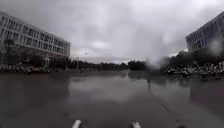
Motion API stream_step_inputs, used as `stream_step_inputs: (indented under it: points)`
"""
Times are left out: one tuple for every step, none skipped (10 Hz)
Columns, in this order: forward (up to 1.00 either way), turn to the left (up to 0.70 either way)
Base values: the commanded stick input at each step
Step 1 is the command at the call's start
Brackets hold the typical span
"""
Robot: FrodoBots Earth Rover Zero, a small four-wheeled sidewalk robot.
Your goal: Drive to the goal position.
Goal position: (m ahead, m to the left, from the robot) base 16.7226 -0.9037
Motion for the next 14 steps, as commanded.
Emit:
stream_step_inputs:
  points:
    - [0.70, 0.00]
    - [0.70, 0.00]
    - [0.70, 0.00]
    - [0.70, 0.00]
    - [0.70, 0.00]
    - [0.70, 0.00]
    - [0.70, 0.00]
    - [0.70, 0.00]
    - [0.70, 0.00]
    - [0.70, 0.00]
    - [0.70, 0.00]
    - [0.70, 0.00]
    - [0.70, 0.00]
    - [0.70, 0.00]
